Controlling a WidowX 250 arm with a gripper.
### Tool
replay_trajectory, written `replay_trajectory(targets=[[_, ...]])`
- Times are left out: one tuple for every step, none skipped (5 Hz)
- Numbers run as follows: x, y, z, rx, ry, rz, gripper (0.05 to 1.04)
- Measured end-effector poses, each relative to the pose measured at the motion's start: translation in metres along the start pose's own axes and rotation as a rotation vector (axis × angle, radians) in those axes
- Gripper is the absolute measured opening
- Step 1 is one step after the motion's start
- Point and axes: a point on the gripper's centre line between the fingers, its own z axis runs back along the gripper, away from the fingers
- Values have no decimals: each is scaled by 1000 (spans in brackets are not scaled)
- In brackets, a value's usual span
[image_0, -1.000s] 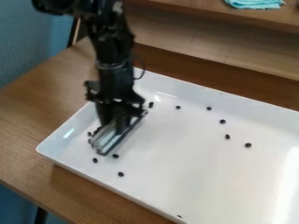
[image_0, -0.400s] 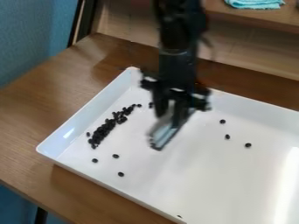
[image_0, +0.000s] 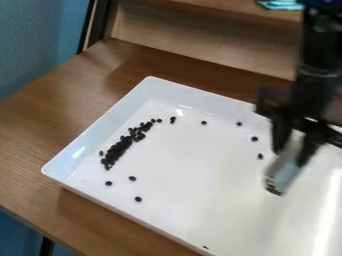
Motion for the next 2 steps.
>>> replay_trajectory(targets=[[5,-10,-11,3,10,19,366],[5,-10,-27,14,30,37,366]])
